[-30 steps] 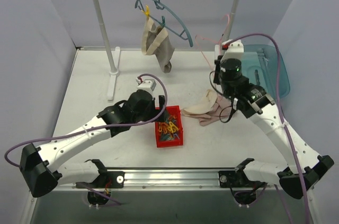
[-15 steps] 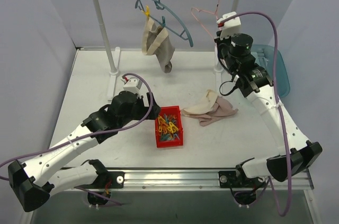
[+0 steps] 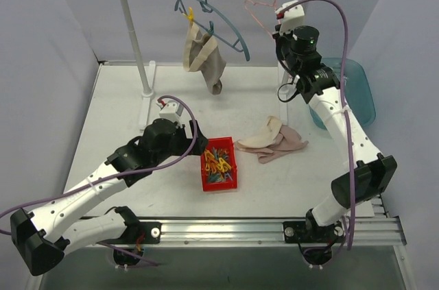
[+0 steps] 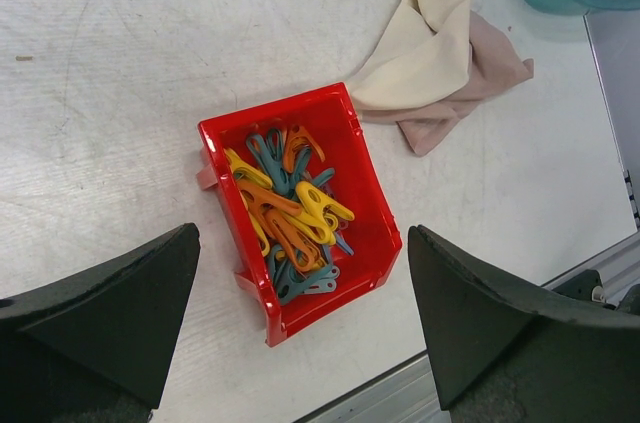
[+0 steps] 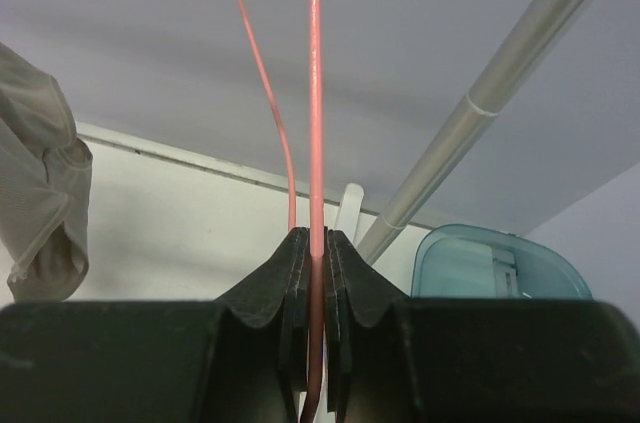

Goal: Remove the underwear clipped to the hanger

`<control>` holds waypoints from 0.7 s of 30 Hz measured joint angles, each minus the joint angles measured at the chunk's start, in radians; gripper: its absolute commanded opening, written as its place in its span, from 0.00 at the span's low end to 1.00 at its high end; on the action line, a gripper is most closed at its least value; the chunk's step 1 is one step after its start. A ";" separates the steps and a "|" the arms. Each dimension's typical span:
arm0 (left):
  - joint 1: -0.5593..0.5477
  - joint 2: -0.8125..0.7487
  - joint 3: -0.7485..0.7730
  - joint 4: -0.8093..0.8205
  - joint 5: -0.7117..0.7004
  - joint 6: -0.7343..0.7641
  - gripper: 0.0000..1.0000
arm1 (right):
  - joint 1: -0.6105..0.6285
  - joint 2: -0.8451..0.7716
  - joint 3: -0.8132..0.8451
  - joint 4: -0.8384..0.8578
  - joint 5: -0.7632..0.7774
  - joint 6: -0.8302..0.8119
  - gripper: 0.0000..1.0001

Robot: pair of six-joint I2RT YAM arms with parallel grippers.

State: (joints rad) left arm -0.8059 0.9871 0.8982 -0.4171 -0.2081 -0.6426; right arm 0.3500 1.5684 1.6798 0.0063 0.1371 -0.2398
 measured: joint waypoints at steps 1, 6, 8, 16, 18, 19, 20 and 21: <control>0.001 -0.002 -0.001 0.000 0.000 0.000 0.94 | -0.005 0.017 0.007 -0.006 -0.003 0.005 0.00; 0.003 -0.009 -0.004 0.002 0.000 -0.001 0.94 | -0.035 0.069 0.026 -0.019 -0.016 0.036 0.00; 0.003 -0.011 -0.004 0.001 0.000 -0.003 0.94 | -0.044 0.074 0.034 -0.026 -0.022 0.053 0.00; 0.005 -0.027 -0.006 0.001 0.002 -0.008 0.93 | -0.055 -0.062 -0.098 -0.031 0.021 0.147 1.00; 0.005 -0.043 -0.012 0.002 0.004 -0.008 0.94 | -0.055 -0.168 -0.185 -0.045 0.069 0.186 1.00; 0.006 -0.053 -0.016 0.002 0.006 -0.009 0.94 | -0.053 -0.226 -0.225 -0.058 0.097 0.205 1.00; 0.008 -0.062 -0.020 0.002 0.008 -0.010 0.94 | -0.054 -0.287 -0.259 -0.072 0.130 0.230 1.00; 0.010 -0.070 -0.021 0.001 0.011 -0.010 0.94 | -0.054 -0.348 -0.292 -0.089 0.160 0.261 1.00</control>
State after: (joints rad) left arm -0.7963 0.9173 0.8768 -0.4160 -0.1967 -0.6529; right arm 0.2958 1.2209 1.3880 -0.0826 0.2974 0.0212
